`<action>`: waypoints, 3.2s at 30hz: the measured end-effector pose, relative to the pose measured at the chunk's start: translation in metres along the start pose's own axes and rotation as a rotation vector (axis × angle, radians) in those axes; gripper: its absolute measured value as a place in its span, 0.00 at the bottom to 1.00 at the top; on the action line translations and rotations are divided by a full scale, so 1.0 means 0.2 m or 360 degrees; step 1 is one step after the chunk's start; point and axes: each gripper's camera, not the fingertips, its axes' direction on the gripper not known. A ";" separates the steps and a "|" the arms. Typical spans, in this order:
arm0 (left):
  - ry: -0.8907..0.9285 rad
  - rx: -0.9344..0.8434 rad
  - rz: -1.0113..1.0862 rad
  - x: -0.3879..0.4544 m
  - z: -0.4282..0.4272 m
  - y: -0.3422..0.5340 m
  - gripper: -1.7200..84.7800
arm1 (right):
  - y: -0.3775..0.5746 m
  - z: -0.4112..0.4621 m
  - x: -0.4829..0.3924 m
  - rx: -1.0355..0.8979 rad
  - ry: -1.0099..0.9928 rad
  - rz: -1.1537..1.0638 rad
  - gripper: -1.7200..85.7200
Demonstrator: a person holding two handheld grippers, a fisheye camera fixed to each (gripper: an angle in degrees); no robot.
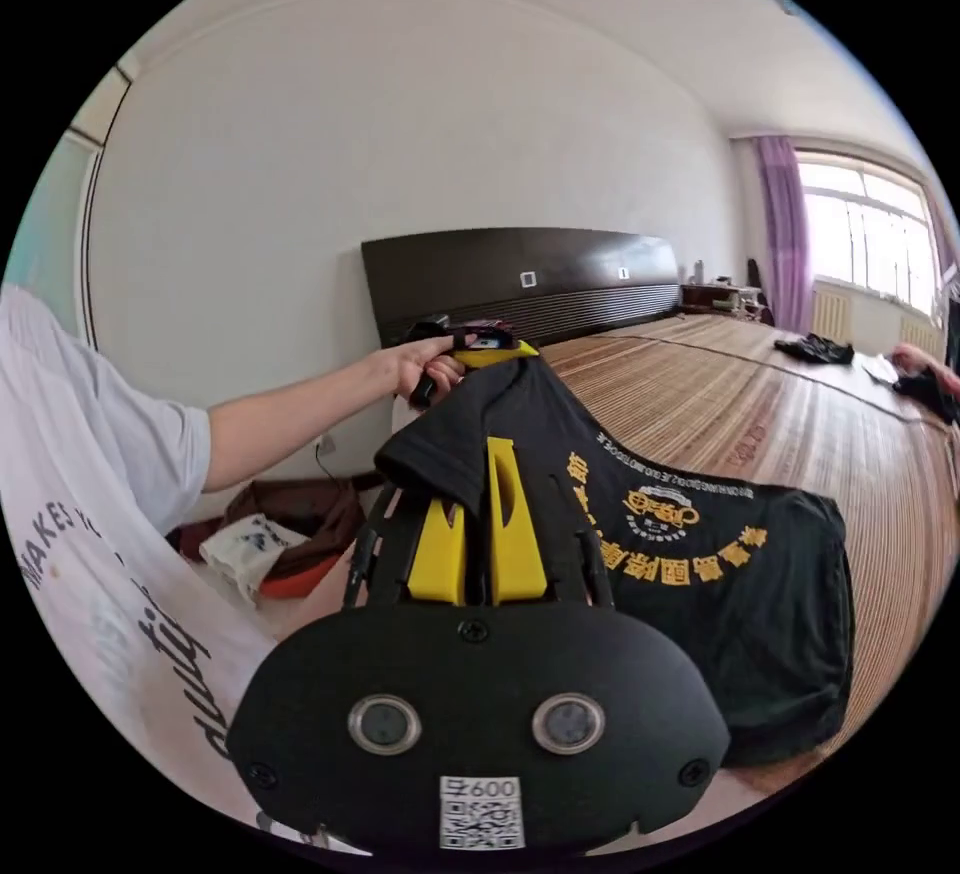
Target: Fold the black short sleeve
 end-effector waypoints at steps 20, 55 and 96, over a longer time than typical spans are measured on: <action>-0.0093 -0.0465 -0.0047 -0.67 1.45 -0.68 0.03 | -1.00 -1.23 1.64 0.0279 0.0602 0.0816 0.01; -0.0612 -0.0389 0.0349 -2.04 1.13 -0.64 0.10 | -1.36 -1.44 2.57 0.0076 0.0949 0.1285 0.01; -0.1522 -0.0479 0.1166 -1.60 0.16 1.11 0.08 | -0.50 -0.20 2.34 -0.0609 0.0156 0.0112 0.08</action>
